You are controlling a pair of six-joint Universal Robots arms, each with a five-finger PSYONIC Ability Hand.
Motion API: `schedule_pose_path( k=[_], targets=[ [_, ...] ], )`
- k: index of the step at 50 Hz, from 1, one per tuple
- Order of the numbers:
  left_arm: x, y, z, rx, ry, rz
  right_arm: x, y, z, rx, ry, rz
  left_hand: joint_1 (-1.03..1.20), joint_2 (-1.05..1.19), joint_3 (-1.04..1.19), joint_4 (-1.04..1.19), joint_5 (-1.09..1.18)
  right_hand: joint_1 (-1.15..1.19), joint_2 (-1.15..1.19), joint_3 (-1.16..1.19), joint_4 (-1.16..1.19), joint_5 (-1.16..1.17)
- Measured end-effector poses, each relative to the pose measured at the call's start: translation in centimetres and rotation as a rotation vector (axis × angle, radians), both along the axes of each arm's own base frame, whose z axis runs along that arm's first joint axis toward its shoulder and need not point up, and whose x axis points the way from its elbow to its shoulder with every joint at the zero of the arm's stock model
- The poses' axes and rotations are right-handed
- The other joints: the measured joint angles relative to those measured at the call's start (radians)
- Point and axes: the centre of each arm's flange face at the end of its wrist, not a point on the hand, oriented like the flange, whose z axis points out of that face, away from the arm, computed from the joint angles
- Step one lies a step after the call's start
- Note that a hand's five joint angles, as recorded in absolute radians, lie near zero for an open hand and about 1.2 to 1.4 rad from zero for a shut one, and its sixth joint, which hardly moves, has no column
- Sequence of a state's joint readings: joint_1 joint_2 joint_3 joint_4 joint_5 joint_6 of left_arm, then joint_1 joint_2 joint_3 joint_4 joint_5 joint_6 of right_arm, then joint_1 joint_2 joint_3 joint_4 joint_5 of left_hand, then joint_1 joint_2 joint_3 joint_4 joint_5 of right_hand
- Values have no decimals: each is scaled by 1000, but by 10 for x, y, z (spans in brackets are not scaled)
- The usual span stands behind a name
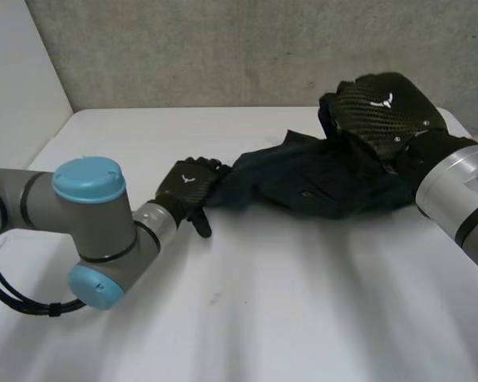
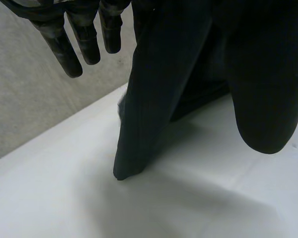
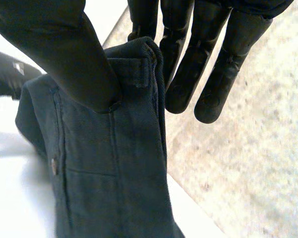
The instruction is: Fold the laundry.
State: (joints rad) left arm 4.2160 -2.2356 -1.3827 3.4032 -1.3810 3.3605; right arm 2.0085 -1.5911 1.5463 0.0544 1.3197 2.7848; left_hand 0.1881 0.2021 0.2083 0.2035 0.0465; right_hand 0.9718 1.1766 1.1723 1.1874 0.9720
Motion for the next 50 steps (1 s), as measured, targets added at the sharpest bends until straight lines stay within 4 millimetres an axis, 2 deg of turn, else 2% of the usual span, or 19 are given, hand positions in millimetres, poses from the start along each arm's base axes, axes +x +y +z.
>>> schedule_pose_path(
  k=[7,9,11,13,14,19,23,24,25,27,28,29,30,33,37,40,44,47,50],
  targets=[
    [-4,-3,-11,9,-13,31,6,15,8,-13,-7,36,66,55,45,48,39,0,0,0,0,0],
    [-4,-6,-14,4,-19,63,6,18,8,-7,-6,40,196,158,150,158,143,0,0,0,0,0],
    [-3,-9,-15,0,-24,89,5,20,8,0,-7,41,502,443,411,422,402,0,0,0,0,0],
    [-2,-13,-17,-4,-29,114,3,21,8,6,-8,38,912,830,816,829,805,1,0,0,0,0],
    [-2,-13,-17,-6,-30,122,2,21,8,8,-9,36,971,927,915,929,900,0,0,0,0,0],
    [1,-15,-11,-22,-32,145,-1,21,8,9,-11,27,971,988,978,990,920,0,0,0,0,0],
    [12,-11,31,-92,3,172,-4,15,11,-2,-7,9,971,989,979,990,920,0,0,0,0,0],
    [12,-11,31,-92,3,172,-4,15,11,-2,-7,9,971,989,979,990,920,0,0,0,0,0],
    [21,-8,57,-139,29,192,-7,11,13,-11,-4,-6,971,989,979,990,919,0,0,0,0,0],
    [29,-5,80,-182,55,210,-10,7,15,-18,1,-20,971,990,980,991,920,1,0,0,0,0],
    [38,-1,104,-228,82,225,-13,4,17,-26,7,-33,971,990,980,992,919,0,0,0,0,0],
    [38,-1,104,-228,82,225,-13,4,17,-26,7,-33,971,990,980,992,919,0,0,0,0,0],
    [49,8,135,-289,117,242,-16,1,20,-34,16,-47,971,991,980,994,919,0,0,0,0,0],
    [67,32,184,-390,176,258,-19,-3,27,-47,33,-62,971,992,984,994,920,0,0,0,0,0],
    [82,64,221,-463,218,256,-21,-2,34,-54,50,-64,971,993,985,994,920,0,0,0,0,0],
    [89,82,234,-478,226,245,-20,-1,37,-52,65,-57,971,993,985,995,920,0,0,0,0,0],
    [90,92,231,-449,197,223,-18,-2,32,-11,106,-34,971,993,985,995,920,0,0,0,0,0],
    [86,87,217,-400,148,212,-13,-10,16,68,159,-4,971,993,985,995,920,0,0,0,0,0],
    [79,75,191,-331,72,203,-6,-22,-5,173,206,24,971,993,985,995,920,0,0,0,0,0]
  ],
)
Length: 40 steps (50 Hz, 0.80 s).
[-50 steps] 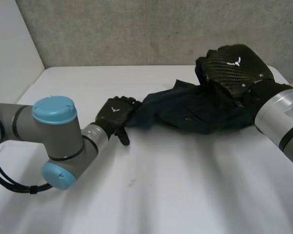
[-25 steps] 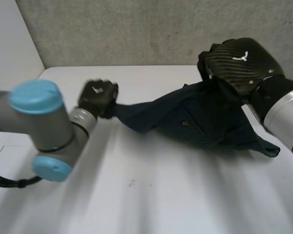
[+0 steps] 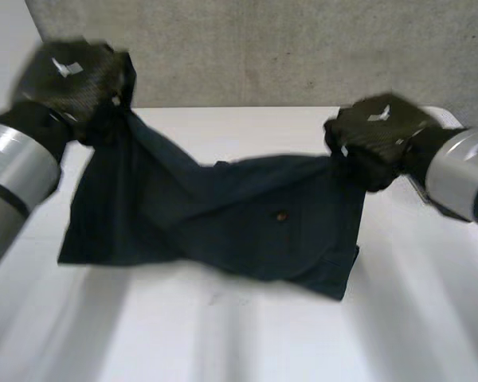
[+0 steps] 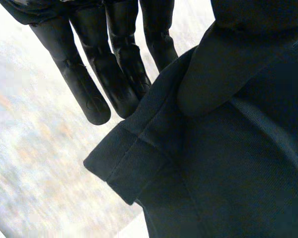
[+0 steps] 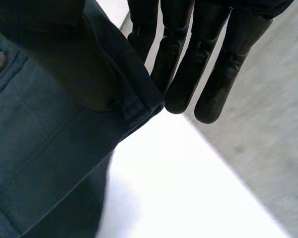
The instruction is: Fold the laundry.
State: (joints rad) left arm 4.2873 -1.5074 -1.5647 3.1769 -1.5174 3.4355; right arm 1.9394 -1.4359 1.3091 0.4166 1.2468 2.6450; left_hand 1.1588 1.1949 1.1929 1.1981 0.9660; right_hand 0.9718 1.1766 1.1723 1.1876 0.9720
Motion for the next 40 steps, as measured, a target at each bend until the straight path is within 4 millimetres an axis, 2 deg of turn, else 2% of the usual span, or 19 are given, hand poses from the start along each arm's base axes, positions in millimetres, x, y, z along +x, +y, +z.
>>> schedule_pose_path(
  k=[1,2,3,4,5,9,12,13,19,33,34,35,37,38,40],
  targets=[
    [-3,-6,-13,36,-35,1,1,-1,-3,13,4,2,0,0,0,0,0,0,0,0,0,0],
    [-4,-8,-17,45,-44,2,3,-7,-13,66,20,6,0,0,0,0,0,0,0,0,0,0],
    [-7,-13,-30,78,-79,3,6,-12,-25,121,33,8,0,0,0,0,0,0,0,0,0,0],
    [-7,-14,-32,83,-85,3,6,-13,-27,131,35,8,0,0,0,0,0,0,0,0,0,0],
    [-10,-19,-45,114,-119,2,8,-18,-39,190,46,6,0,0,0,0,0,-47,-87,-75,-85,-59],
    [-15,-25,-72,175,-182,-3,12,-27,-66,340,61,-7,0,0,0,0,0,-352,-464,-457,-462,-412],
    [-16,-26,-82,200,-202,-6,13,-28,-78,411,62,-9,0,0,0,0,0,-394,-507,-504,-517,-468],
    [-16,-26,-85,208,-208,-7,13,-29,-82,442,60,-8,0,0,0,0,0,-484,-620,-617,-631,-587],
    [-16,-23,-91,222,-216,-11,18,-30,-93,532,32,0,0,0,0,0,0,-532,-683,-684,-700,-662],
    [-13,-16,-91,224,-217,-15,26,-40,-110,624,-8,-27,0,0,0,0,0,-532,-683,-684,-700,-662],
    [-12,-16,-92,226,-218,-15,27,-40,-114,631,-5,-28,0,0,0,0,0,-503,-650,-633,-651,-607],
    [-12,-16,-94,229,-220,-15,27,-41,-118,640,-2,-28,0,0,0,0,0,-205,-286,-289,-303,-280],
    [-12,-18,-96,229,-220,-14,28,-43,-121,639,-1,-27,0,0,0,0,0,-49,-65,-89,-93,-71],
    [-13,-20,-98,227,-219,-13,29,-46,-123,632,-2,-26,0,0,0,0,0,0,0,-14,-14,2],
    [-15,-26,-100,217,-217,-11,31,-52,-121,603,-9,-25,0,1,0,0,0,1,2,0,-4,10]
  ],
)
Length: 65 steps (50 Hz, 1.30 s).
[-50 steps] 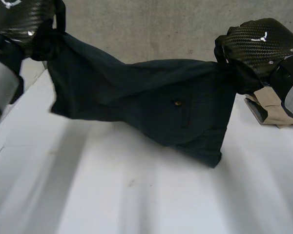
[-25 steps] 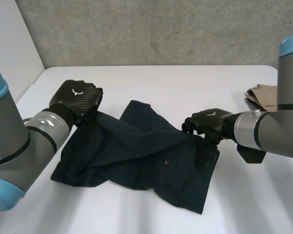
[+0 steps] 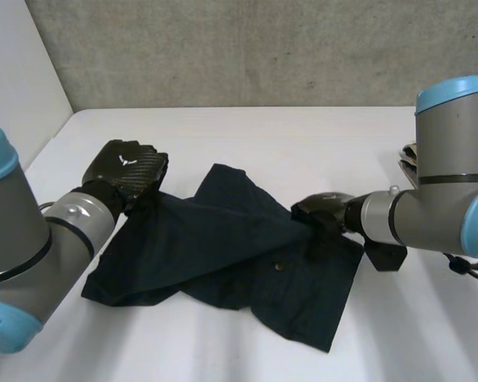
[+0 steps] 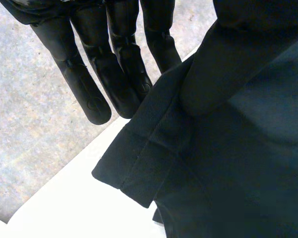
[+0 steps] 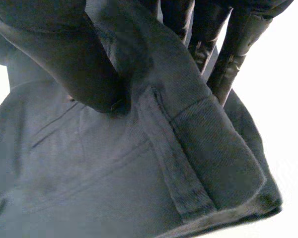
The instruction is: Fold the laundry.
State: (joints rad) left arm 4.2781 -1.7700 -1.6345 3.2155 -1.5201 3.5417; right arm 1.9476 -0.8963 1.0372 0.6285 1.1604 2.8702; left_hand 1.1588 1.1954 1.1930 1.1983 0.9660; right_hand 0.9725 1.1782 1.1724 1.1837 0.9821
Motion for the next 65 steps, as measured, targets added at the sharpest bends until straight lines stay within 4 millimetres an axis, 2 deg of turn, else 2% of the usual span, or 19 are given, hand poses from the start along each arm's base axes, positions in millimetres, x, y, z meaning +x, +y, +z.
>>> schedule_pose_path(
  k=[5,9,12,15,16,17,19,21,26,31,36,38,40,43,48,52,55,59,65],
  targets=[
    [-8,-23,-1,-67,20,4,6,-18,14,-115,-30,-10,0,1,0,0,0,0,0,5,0,0],
    [-24,-60,34,-290,101,11,14,-56,73,-454,-119,-73,0,1,2,3,0,10,0,5,5,1],
    [-34,-86,92,-580,223,22,15,-75,142,-789,-233,-150,0,1,2,4,0,10,0,5,5,1],
    [-35,-92,131,-766,305,32,14,-77,183,-971,-310,-191,0,1,2,4,0,10,0,5,5,1],
    [-34,-91,157,-885,361,39,12,-74,212,-1099,-369,-216,0,1,2,4,0,10,0,5,5,1],
    [-34,-91,157,-885,361,39,12,-74,212,-1099,-369,-216,0,1,2,4,0,10,0,5,5,1],
    [-31,-86,183,-1002,418,49,10,-67,238,-1213,-426,-233,0,1,2,4,0,10,0,5,5,1],
    [-30,-83,193,-1039,439,54,8,-62,249,-1259,-448,-238,0,1,2,4,0,10,0,5,5,1],
    [-28,-78,195,-1044,450,61,5,-53,256,-1291,-461,-235,0,1,2,4,0,10,0,5,5,1],
    [-28,-71,156,-888,391,63,5,-48,226,-1183,-398,-211,0,2,2,4,0,10,0,5,5,1],
    [-24,-61,91,-691,290,57,5,-39,152,-918,-225,-164,0,2,2,4,0,10,0,5,5,6],
    [-22,-51,62,-599,244,50,5,-27,114,-789,-136,-125,0,2,2,4,0,10,0,5,5,6],
    [-20,-40,36,-509,200,40,4,-17,87,-702,-75,-97,0,2,2,4,0,10,0,5,5,6],
    [-19,-18,2,-373,135,13,-1,0,47,-581,10,-57,0,2,2,4,0,10,0,5,5,6],
    [-17,20,-41,-163,30,-41,-11,24,-2,-432,102,-14,0,2,2,4,0,10,0,5,5,6],
    [-15,39,-57,-58,-28,-68,-15,34,-19,-379,117,1,0,2,2,4,0,10,1,5,5,6],
    [-13,46,-57,-16,-51,-77,-15,38,-25,-355,104,6,0,2,2,4,0,-25,-53,-53,-48,-39],
    [-14,47,-42,-28,-38,-78,-16,40,-25,-329,61,-16,0,2,2,4,0,-437,-538,-550,-551,-522],
    [-16,43,-11,-84,19,-76,-17,42,-18,-281,-55,-102,0,2,2,4,0,-633,-784,-791,-807,-778]
  ],
)
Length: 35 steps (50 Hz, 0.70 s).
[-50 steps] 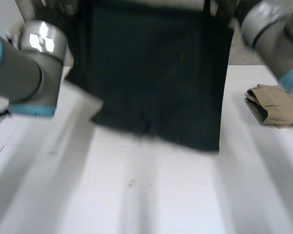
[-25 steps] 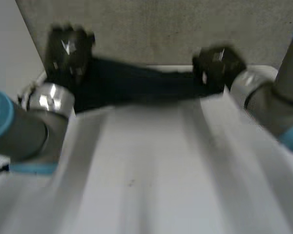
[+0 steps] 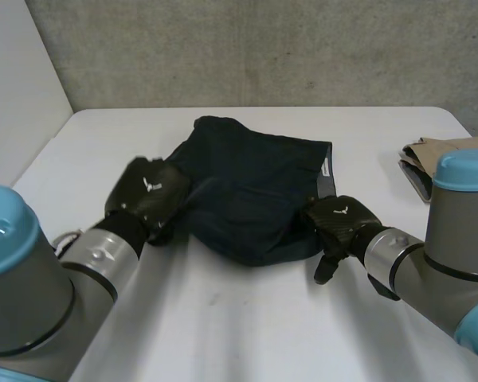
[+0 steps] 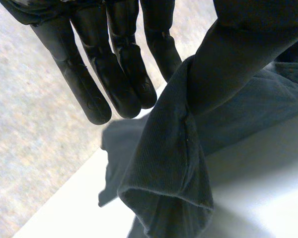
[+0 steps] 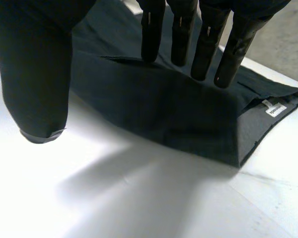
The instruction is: Fold the laundry.
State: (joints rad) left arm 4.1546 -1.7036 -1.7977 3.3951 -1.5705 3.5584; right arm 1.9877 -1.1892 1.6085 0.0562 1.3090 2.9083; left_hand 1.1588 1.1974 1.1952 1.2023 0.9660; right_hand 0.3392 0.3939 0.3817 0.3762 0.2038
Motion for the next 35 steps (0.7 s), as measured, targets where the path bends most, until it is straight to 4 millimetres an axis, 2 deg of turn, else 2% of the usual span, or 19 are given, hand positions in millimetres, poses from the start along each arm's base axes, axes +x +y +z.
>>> schedule_pose_path(
  k=[4,12,22,31,34,35],
  targets=[
    [-1,0,21,-12,59,0,-1,3,3,35,-88,-46,0,0,0,0,0,-19,-21,-27,-30,-33],
    [-3,2,51,32,173,-1,-3,8,-8,62,-168,-93,0,0,0,0,0,-51,-21,-51,-53,-59],
    [-7,6,65,49,212,-14,1,1,-22,23,-206,-125,0,0,0,0,0,-51,-21,-51,-53,-59],
    [-5,9,76,36,262,-13,-1,-19,-42,-17,-141,-202,0,0,0,0,0,53,-14,79,88,66],
    [-3,10,78,37,276,-12,-2,-21,-44,-19,-131,-211,0,0,0,0,0,122,99,160,168,140],
    [-2,10,80,37,285,-11,-2,-21,-46,-18,-125,-213,0,0,0,0,0,319,367,387,379,347]
  ],
)
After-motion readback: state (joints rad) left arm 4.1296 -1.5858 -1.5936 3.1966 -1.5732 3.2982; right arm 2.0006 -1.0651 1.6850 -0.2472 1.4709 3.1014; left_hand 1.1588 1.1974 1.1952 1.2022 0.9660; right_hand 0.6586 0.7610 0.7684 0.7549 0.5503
